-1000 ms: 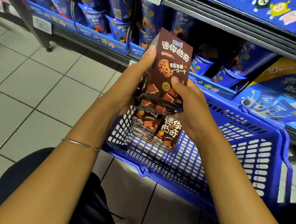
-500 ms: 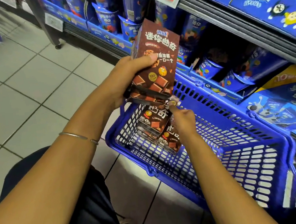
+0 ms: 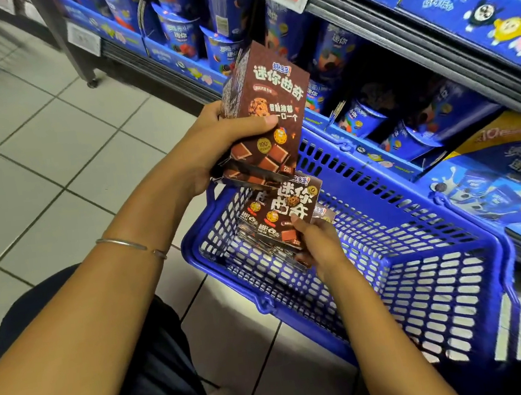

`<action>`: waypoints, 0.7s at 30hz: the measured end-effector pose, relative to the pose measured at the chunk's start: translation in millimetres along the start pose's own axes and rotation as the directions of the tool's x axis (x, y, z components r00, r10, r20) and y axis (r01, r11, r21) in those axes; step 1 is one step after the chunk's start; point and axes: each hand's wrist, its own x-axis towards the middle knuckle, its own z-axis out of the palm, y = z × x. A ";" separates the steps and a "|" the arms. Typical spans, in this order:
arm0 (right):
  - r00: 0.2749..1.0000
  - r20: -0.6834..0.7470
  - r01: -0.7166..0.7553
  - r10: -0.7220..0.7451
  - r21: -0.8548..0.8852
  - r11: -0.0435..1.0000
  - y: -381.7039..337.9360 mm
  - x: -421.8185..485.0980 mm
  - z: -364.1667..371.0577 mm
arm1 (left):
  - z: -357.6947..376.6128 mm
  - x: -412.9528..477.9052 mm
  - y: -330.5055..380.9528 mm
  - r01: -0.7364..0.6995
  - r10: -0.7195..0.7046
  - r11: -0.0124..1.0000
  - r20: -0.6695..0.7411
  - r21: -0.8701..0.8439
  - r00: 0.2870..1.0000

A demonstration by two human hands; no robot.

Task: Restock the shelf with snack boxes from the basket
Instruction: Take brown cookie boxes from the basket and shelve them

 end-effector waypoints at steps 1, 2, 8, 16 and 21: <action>1.000 -0.007 0.015 -0.015 0.035 0.999 1.2 -3.4 -4.6 | -0.2 0.5 -0.4 0.001 -0.001 1.000 -0.005 0.010 1.000; 0.999 -0.008 0.034 -0.033 0.073 0.997 1.1 -8.1 -8.4 | -0.1 0.7 -0.7 0.002 -0.002 1.000 -0.014 0.018 1.000; 0.975 0.009 0.211 -0.221 0.274 0.938 -27.0 -36.7 -25.4 | -0.6 2.6 -1.9 -0.015 0.019 0.998 -0.068 0.058 0.997; 0.895 0.003 0.395 -0.446 0.457 0.797 -88.5 -65.5 -30.1 | 0.4 4.7 -2.1 -0.068 0.068 0.997 -0.006 0.046 0.998; 0.865 0.060 0.441 -0.498 0.383 0.812 -107.2 -75.3 -21.3 | 2.4 5.4 -5.9 -0.092 0.092 0.992 0.008 0.091 0.996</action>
